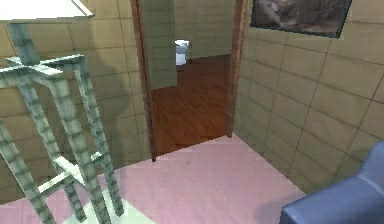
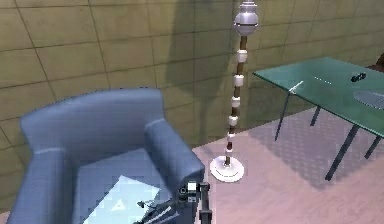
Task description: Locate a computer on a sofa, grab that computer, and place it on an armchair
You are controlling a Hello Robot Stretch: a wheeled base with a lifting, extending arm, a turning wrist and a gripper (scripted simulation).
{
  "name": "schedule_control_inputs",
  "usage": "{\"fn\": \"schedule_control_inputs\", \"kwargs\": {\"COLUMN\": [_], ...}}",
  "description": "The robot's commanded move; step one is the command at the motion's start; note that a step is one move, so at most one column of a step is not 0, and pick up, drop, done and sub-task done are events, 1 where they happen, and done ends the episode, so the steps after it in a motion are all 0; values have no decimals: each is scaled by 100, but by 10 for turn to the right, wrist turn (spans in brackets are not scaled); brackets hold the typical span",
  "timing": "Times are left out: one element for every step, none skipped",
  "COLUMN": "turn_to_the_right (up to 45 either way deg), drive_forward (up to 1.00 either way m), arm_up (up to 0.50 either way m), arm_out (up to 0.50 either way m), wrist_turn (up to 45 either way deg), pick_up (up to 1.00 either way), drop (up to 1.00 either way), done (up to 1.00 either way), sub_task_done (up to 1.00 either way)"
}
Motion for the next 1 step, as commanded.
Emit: {"fn": "schedule_control_inputs", "kwargs": {"turn_to_the_right": [0], "drive_forward": [0], "arm_up": [0], "arm_out": [0], "wrist_turn": [0], "pick_up": [0], "drop": [0], "done": [100], "sub_task_done": [0]}}
